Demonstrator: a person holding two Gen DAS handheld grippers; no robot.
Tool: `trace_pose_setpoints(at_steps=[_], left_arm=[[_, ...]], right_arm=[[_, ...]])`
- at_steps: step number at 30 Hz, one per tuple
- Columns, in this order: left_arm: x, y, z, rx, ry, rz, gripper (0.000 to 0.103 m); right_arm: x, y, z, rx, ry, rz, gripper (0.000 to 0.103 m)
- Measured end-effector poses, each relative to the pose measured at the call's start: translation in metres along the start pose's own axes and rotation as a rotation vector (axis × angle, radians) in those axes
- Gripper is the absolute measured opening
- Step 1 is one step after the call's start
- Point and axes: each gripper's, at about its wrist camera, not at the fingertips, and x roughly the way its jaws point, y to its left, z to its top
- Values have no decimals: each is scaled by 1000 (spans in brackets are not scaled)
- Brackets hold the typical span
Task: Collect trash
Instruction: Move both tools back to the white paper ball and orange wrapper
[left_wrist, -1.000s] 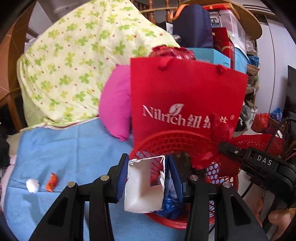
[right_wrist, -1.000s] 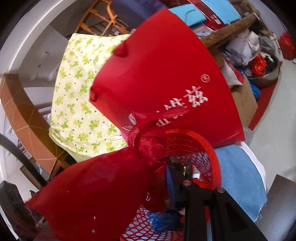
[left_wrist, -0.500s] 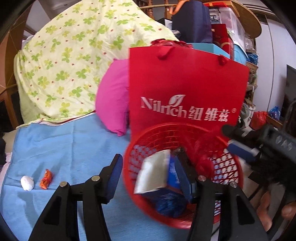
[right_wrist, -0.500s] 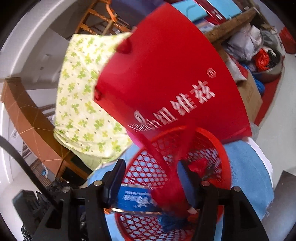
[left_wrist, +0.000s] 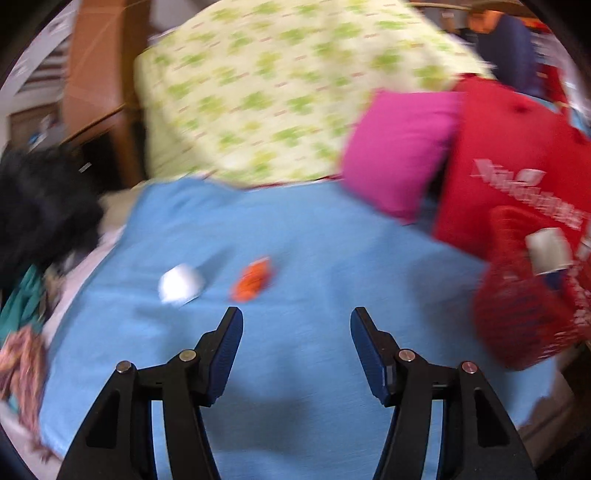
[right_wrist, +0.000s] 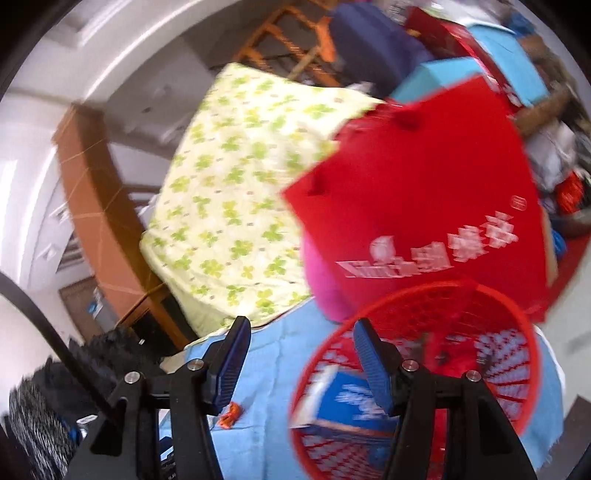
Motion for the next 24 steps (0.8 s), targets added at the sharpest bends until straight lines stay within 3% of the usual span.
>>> trace_pose_setpoints(at_steps=[4,9,15,24], left_arm=[[8,57,-12,-87,19,105,61],[19,103,-25,-153,30,185,61],[37,126,-27,-221,83,199,61],[79,153,2,-241,88,193,61]], right_arm=[[15,37,-15,-85,26,60,62],[60,77,-50,-125,173,107,62],[138,106,-100,-81,420,108,62],[238,120,-163,14,656,111,60]])
